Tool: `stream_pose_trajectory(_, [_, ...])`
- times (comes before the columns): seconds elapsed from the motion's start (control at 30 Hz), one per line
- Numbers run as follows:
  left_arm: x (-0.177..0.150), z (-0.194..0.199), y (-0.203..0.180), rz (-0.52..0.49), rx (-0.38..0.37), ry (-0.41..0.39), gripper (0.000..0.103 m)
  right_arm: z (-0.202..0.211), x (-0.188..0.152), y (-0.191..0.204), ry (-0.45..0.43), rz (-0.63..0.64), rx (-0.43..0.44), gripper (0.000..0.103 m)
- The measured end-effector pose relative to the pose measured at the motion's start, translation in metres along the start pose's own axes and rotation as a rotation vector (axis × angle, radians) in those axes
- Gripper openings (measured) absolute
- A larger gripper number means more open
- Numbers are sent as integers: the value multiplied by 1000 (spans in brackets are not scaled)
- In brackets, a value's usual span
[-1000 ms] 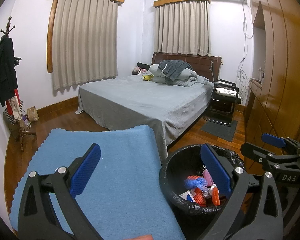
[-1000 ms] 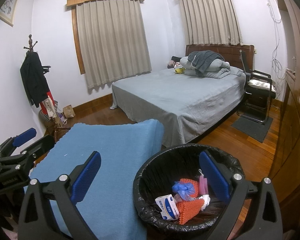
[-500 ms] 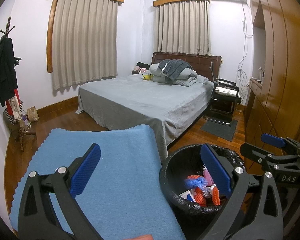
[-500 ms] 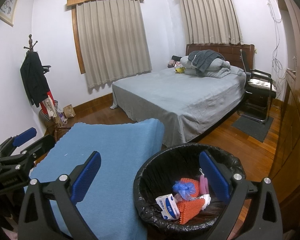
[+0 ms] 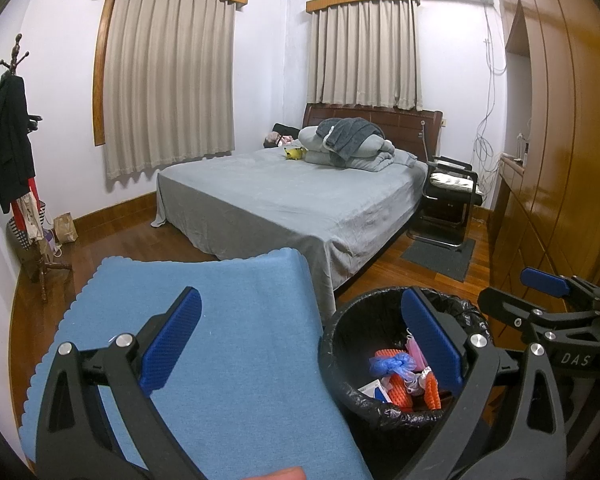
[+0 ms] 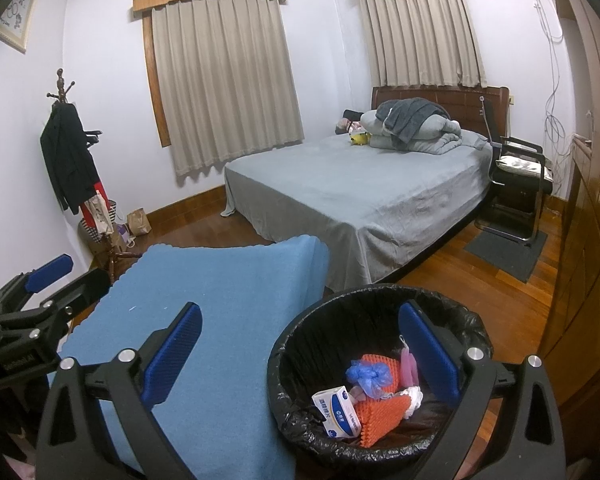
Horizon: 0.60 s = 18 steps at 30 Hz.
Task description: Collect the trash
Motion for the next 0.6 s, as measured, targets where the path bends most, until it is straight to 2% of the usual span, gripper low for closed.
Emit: stream_pose_trajectory(0.6, [1,0,0,0,0,3,97,0,1,0,2,-1,1,97])
Point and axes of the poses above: each gripper's, at about its wrist camera, not at the fingertips, and z roughly against the way its jaws point, y to its left, x to its top, the point moved 8 cm from there along -z, roughly the way its jaws point, and after that the axes turned 10 degrees about y, right-handed, at the moved point
